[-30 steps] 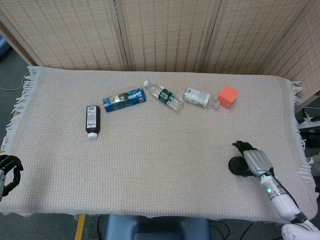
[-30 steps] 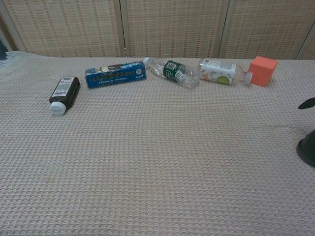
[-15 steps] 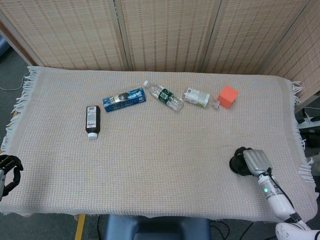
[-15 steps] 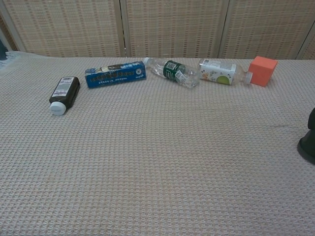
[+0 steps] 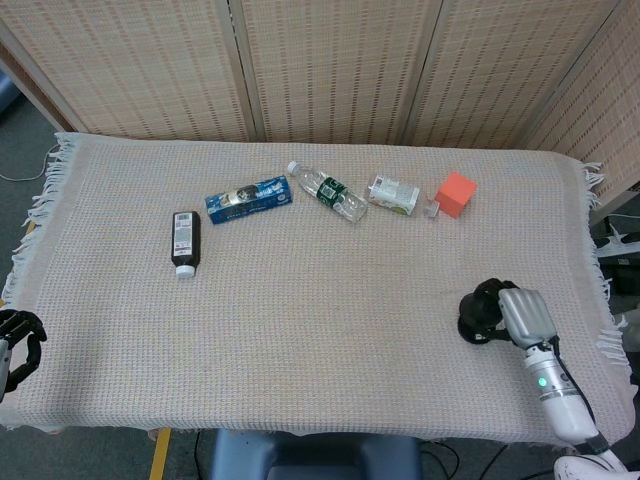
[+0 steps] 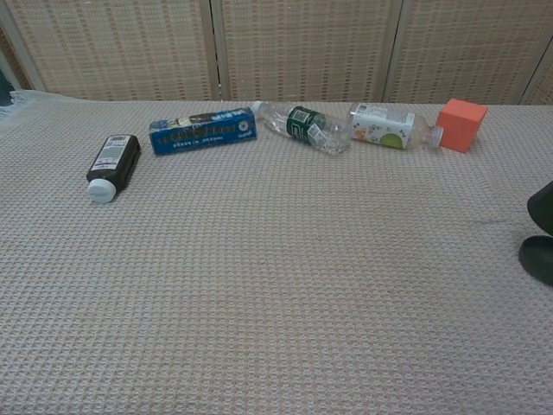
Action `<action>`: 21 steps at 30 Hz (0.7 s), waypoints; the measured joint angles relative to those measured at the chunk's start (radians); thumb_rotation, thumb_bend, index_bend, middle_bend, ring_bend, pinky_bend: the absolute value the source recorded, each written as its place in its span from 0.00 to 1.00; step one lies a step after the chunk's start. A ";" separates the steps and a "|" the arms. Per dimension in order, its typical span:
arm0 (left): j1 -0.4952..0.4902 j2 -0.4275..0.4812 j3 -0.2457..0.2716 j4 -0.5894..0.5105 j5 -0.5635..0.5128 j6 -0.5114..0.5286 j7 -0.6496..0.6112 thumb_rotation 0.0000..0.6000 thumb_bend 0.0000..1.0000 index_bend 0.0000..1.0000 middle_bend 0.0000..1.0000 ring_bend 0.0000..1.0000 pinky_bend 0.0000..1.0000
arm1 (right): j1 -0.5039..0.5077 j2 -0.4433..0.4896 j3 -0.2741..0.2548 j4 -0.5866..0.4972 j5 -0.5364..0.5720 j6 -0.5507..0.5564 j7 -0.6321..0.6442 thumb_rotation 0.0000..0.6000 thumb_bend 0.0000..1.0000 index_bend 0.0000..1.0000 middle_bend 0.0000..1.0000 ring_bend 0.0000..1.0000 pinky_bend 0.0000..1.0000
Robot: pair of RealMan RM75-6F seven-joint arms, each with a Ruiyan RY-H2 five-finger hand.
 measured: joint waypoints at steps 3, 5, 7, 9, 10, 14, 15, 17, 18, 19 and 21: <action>-0.001 0.000 0.000 -0.001 0.000 -0.001 -0.001 1.00 0.62 0.61 0.47 0.37 0.68 | -0.011 0.012 0.010 0.001 0.022 0.009 -0.016 1.00 0.20 0.65 0.50 0.59 0.80; -0.001 -0.001 0.000 -0.001 0.000 -0.001 -0.002 1.00 0.62 0.61 0.47 0.37 0.68 | -0.015 0.015 0.015 0.005 0.051 0.008 -0.041 1.00 0.20 0.65 0.50 0.59 0.80; -0.001 -0.001 0.001 0.000 0.001 -0.002 -0.001 1.00 0.62 0.61 0.47 0.37 0.68 | -0.018 0.016 0.021 0.013 0.092 0.004 -0.075 1.00 0.20 0.65 0.50 0.59 0.80; -0.002 -0.002 0.002 0.000 0.003 -0.004 0.003 1.00 0.62 0.61 0.47 0.37 0.68 | -0.021 0.015 0.028 0.024 0.132 -0.003 -0.104 1.00 0.20 0.65 0.50 0.59 0.80; -0.003 -0.003 0.003 0.000 0.004 -0.005 0.004 1.00 0.62 0.61 0.47 0.37 0.68 | -0.022 0.014 0.031 0.031 0.147 -0.007 -0.112 1.00 0.20 0.65 0.50 0.59 0.80; -0.005 -0.005 0.006 0.000 0.007 -0.012 0.011 1.00 0.62 0.61 0.47 0.37 0.68 | -0.024 0.003 0.040 0.070 0.198 -0.038 -0.131 1.00 0.20 0.64 0.50 0.59 0.80; -0.006 -0.006 0.006 0.000 0.007 -0.013 0.011 1.00 0.62 0.61 0.47 0.37 0.68 | -0.025 -0.001 0.041 0.082 0.211 -0.048 -0.134 1.00 0.20 0.64 0.50 0.58 0.80; -0.006 -0.006 0.007 0.000 0.006 -0.014 0.013 1.00 0.62 0.61 0.47 0.37 0.68 | -0.025 -0.007 0.043 0.098 0.229 -0.065 -0.138 1.00 0.20 0.60 0.49 0.55 0.77; -0.007 -0.006 0.007 0.001 0.006 -0.015 0.014 1.00 0.62 0.61 0.47 0.37 0.68 | -0.025 -0.009 0.043 0.103 0.239 -0.077 -0.139 1.00 0.20 0.57 0.48 0.51 0.75; -0.007 -0.006 0.007 0.001 0.006 -0.015 0.014 1.00 0.62 0.61 0.47 0.37 0.68 | -0.024 -0.009 0.043 0.105 0.244 -0.087 -0.140 1.00 0.20 0.50 0.46 0.46 0.71; -0.007 -0.007 0.007 0.001 0.006 -0.015 0.015 1.00 0.62 0.61 0.47 0.37 0.68 | -0.022 -0.005 0.042 0.108 0.254 -0.112 -0.143 1.00 0.20 0.34 0.38 0.37 0.63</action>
